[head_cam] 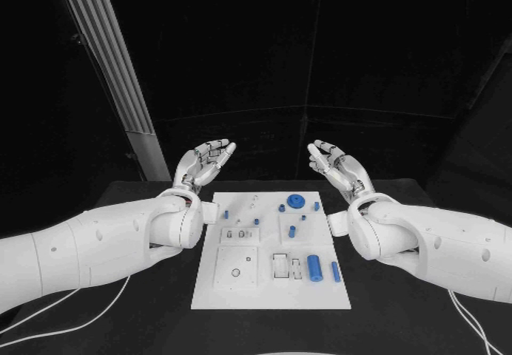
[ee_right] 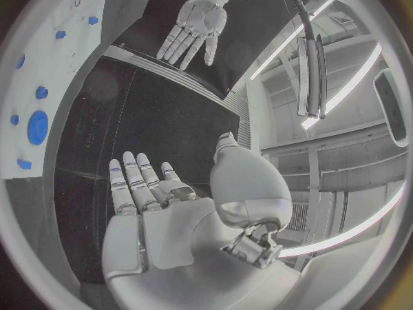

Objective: Assemble the parts on the task board

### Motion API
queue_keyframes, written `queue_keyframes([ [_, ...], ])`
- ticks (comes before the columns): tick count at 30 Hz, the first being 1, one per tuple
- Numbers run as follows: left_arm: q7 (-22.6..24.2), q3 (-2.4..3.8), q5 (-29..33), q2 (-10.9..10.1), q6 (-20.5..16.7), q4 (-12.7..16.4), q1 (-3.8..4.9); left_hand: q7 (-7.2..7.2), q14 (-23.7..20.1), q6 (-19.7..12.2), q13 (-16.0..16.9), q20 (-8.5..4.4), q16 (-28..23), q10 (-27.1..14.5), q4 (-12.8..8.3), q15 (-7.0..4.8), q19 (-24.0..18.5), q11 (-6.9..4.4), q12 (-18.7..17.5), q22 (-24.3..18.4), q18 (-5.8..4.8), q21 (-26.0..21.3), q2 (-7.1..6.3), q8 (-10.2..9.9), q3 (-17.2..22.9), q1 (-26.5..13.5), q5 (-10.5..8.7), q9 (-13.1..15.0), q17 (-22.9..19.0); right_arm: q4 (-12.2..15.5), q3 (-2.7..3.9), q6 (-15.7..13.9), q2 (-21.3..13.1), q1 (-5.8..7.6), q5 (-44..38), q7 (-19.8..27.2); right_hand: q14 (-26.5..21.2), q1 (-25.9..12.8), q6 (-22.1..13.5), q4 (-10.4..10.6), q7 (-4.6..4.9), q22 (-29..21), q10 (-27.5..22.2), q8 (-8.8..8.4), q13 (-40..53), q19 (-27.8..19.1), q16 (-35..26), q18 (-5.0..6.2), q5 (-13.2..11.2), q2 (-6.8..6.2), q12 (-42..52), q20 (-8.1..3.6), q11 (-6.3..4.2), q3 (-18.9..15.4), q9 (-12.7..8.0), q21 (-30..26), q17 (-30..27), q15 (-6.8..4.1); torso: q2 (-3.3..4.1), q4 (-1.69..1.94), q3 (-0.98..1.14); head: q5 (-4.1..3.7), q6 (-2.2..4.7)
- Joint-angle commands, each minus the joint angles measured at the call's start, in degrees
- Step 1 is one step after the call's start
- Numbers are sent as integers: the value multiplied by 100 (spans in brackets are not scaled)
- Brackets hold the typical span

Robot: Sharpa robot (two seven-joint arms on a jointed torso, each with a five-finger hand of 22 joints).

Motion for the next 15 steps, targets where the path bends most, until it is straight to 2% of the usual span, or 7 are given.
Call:
queue_keyframes([
  [1, 2092, -107, 189, 72, 692, -174, 138, 770, 7, 35, 6, 25, 63, 37, 25, 41, 41, 6, 52, 40, 52, 23, 1, 50, -12, 63, 33, 5, 6, -26, -52, 492, 10, 78, -1096, -247, 20, 41, 46, 21, 1005, 5, -12, 21, 5, -9, 24, 85, 16, 5, 22, 28, 36, -1, 5, 15, 6, 2, -2, -2, -1, -1, 0],
  [4, 2454, -242, 238, 137, 868, -323, 262, 771, 8, 28, 5, 38, 65, 36, 24, 53, 54, 9, 58, 57, 51, 34, 2, 67, -17, 56, 34, 5, 6, -46, -106, 584, 13, 136, -1337, -302, 24, 41, 48, 21, 1005, 5, -7, 24, 8, -9, 35, 85, 16, 11, 37, 28, 36, -1, 6, 16, 9, 2, -2, -2, -1, -1, 0],
  [6, 2626, -306, 261, 167, 952, -393, 321, 773, 9, 20, 4, 53, 68, 34, 24, 66, 72, 13, 64, 79, 51, 47, 0, 85, -24, 49, 34, 4, 5, -54, -127, 619, 14, 158, -1428, -323, 33, 41, 53, 21, 1005, 7, 3, 33, 12, -8, 54, 85, 16, 20, 60, 28, 35, -3, 7, 17, 14, 2, -2, -2, -1, -1, 0],
  [8, 2731, -345, 275, 186, 1003, -436, 357, 775, 10, 14, 3, 83, 71, 33, 23, 87, 121, 19, 74, 132, 56, 81, 1, 121, -31, 41, 35, 5, 4, -57, -136, 633, 14, 167, -1465, -331, 48, 39, 58, 20, 1004, 11, 18, 41, 20, -3, 87, 86, 16, 41, 95, 28, 34, -6, 9, 21, 22, 0, -2, -2, -1, -1, 0],
  [11, 2824, -380, 288, 203, 1048, -474, 388, 783, 2, -26, -2, 291, 68, 27, 25, 173, 271, 43, 104, 232, 93, 184, -31, 245, -57, 22, 40, 1, 0, -57, -136, 635, 14, 167, -1468, -332, 224, 56, 64, 16, 1000, 22, 69, 68, 47, 4, 301, 97, 13, 96, 221, 22, 30, -44, 14, 32, 78, -14, -2, -2, -1, -1, 0],
  [12, 2675, -380, 288, 178, 1186, -442, 395, 783, 1, -30, -2, 304, 68, 27, 25, 175, 274, 44, 106, 234, 96, 187, -36, 254, -60, 19, 40, 0, 0, -168, -136, 692, 21, 168, -1468, -375, 244, 60, 68, 16, 1001, 26, 84, 82, 53, 8, 322, 98, 14, 102, 249, 23, 28, -50, 16, 35, 83, -18, 7, -8, -15, 72, -125],
  [15, 2636, -381, 288, 171, 1221, -444, 397, 784, 0, -37, -2, 315, 68, 28, 26, 177, 270, 45, 109, 232, 99, 187, -47, 263, -64, 16, 40, -2, 0, -183, -136, 700, 23, 168, -1468, -374, 369, 87, 80, 14, 1000, 77, 154, 116, 73, 96, 427, 117, 11, 126, 322, 21, 20, -77, 23, 80, 109, -41, 11, -10, -12, 84, -138],
])
